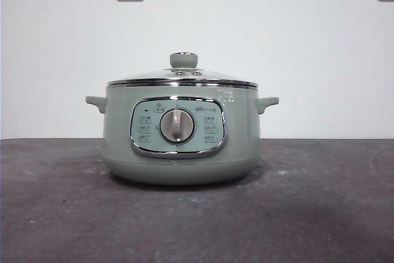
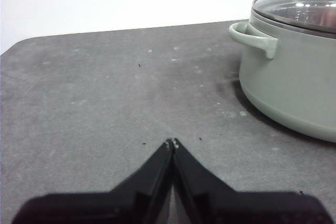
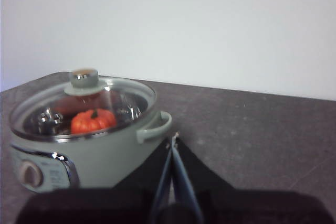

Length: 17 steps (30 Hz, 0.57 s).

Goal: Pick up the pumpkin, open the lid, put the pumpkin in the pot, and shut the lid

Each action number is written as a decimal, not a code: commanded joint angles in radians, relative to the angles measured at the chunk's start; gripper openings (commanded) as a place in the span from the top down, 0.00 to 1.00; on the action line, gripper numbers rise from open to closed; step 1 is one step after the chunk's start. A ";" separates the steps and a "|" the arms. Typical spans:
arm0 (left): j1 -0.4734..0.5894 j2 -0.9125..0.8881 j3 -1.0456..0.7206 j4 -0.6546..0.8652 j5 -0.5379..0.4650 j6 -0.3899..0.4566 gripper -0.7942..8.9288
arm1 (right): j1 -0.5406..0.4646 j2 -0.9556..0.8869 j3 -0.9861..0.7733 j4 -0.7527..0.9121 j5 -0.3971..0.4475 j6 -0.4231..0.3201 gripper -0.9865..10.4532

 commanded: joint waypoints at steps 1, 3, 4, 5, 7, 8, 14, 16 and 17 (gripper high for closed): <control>0.003 -0.003 -0.016 -0.001 -0.002 -0.006 0.92 | 0.000 -0.040 -0.089 0.042 0.040 0.021 0.91; 0.003 -0.003 -0.016 -0.001 -0.001 -0.006 0.92 | 0.000 -0.058 -0.135 0.058 0.040 0.021 0.91; 0.003 -0.003 -0.016 -0.001 -0.001 -0.006 0.92 | 0.000 -0.067 -0.154 0.058 0.041 0.020 0.91; 0.003 -0.003 -0.016 -0.001 -0.001 -0.006 0.92 | 0.000 -0.074 -0.172 0.058 0.041 0.019 0.91; 0.003 -0.003 -0.016 -0.001 -0.002 -0.006 0.92 | 0.000 -0.085 -0.203 0.060 0.040 0.019 0.91; 0.003 -0.003 -0.016 -0.001 -0.002 -0.006 0.92 | 0.000 -0.090 -0.217 0.060 0.040 0.019 0.91; 0.003 -0.003 -0.016 -0.001 -0.001 -0.006 0.92 | 0.000 -0.114 -0.256 0.023 0.037 0.019 0.91; 0.003 -0.003 -0.016 -0.001 -0.001 -0.006 0.92 | 0.000 -0.114 -0.256 0.014 0.037 0.016 0.91; 0.003 -0.003 -0.016 -0.001 -0.001 -0.006 0.92 | 0.000 -0.114 -0.256 0.010 0.037 0.016 0.91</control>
